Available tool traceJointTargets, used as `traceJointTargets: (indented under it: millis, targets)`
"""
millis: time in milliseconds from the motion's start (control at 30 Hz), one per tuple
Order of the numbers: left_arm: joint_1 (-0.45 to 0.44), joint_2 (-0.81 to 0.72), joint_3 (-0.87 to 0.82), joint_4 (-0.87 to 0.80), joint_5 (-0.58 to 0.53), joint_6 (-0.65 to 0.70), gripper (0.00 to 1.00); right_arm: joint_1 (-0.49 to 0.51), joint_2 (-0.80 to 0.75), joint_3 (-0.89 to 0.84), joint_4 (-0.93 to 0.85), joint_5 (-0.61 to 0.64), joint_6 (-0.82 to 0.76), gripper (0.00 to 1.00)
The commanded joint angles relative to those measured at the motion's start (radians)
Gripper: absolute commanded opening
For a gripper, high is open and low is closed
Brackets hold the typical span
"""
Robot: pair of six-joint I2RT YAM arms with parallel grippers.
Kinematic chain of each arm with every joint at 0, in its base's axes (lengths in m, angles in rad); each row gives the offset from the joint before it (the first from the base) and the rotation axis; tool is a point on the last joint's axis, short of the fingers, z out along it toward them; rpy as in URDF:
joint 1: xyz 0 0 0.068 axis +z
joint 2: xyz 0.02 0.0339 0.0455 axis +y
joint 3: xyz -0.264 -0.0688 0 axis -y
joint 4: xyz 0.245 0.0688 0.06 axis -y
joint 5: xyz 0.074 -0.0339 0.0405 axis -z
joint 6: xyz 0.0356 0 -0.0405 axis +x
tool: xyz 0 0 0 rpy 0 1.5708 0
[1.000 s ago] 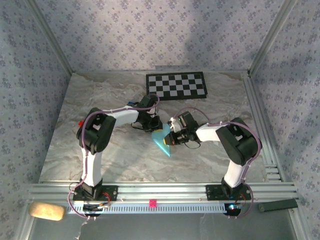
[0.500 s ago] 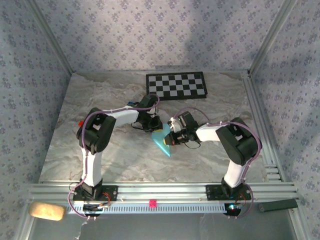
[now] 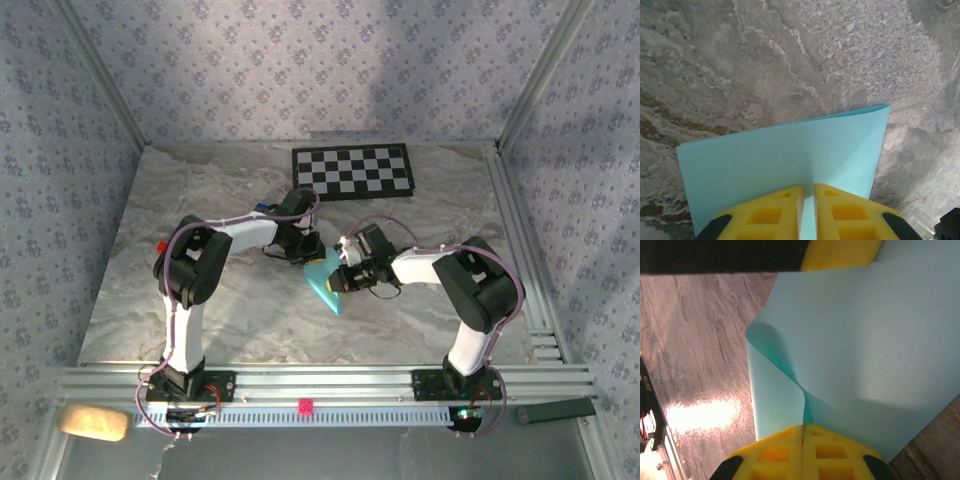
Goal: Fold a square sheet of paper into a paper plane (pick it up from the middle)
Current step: Third fold the triangle at the center of the table.
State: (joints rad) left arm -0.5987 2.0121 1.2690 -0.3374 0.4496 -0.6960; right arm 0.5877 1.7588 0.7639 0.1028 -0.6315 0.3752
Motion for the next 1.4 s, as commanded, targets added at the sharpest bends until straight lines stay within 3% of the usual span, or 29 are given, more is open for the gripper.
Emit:
traceJointTargets:
  millis: [0, 1367]
  targets:
    - [-0.016, 0.051, -0.003, -0.047, -0.034, 0.015, 0.15, 0.003, -0.01, -0.001, -0.02, 0.026, -0.015, 0.02]
    - [-0.018, 0.051, -0.013, -0.048, -0.043, 0.013, 0.14, -0.009, -0.044, 0.017, -0.025, 0.032, -0.048, 0.01]
